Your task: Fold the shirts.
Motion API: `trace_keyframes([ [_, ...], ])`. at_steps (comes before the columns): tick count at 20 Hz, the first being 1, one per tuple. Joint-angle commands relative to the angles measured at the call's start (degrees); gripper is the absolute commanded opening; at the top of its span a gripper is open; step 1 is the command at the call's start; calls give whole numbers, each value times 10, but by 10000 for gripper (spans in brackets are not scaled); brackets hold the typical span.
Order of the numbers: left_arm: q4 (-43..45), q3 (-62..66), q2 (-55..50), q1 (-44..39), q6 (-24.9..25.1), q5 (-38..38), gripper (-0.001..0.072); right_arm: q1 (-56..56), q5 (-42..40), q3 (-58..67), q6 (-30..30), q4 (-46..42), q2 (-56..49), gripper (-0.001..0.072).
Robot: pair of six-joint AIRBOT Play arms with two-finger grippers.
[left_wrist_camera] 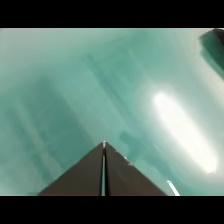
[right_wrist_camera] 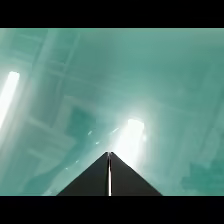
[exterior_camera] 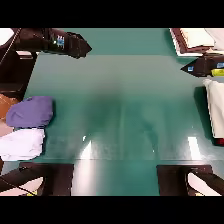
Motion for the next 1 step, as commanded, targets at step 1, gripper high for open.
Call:
trace_keyframes([
  [1, 0, 0, 0, 0, 0, 0, 26, 11, 0, 1, 0, 1, 0, 18],
])
